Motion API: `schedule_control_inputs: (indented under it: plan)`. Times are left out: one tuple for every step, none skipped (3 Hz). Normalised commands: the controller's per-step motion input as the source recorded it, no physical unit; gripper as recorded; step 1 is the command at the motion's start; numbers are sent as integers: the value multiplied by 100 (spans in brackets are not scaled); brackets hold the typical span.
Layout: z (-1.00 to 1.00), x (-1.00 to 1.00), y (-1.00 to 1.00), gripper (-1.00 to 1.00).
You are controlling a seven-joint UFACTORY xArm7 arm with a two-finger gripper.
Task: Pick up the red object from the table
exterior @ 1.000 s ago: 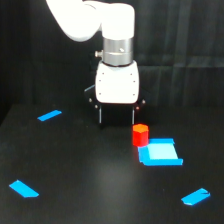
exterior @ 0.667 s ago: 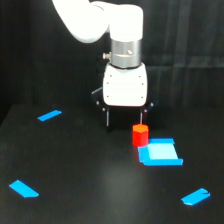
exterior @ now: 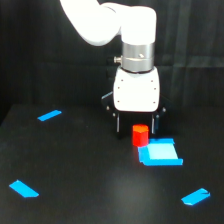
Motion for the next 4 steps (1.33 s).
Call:
schedule_control_inputs:
  plan:
    - [-13,13,-18,93]
    - [-16,10,-12,83]
    - [-7,11,-7,33]
    - [-13,-2,-10,13]
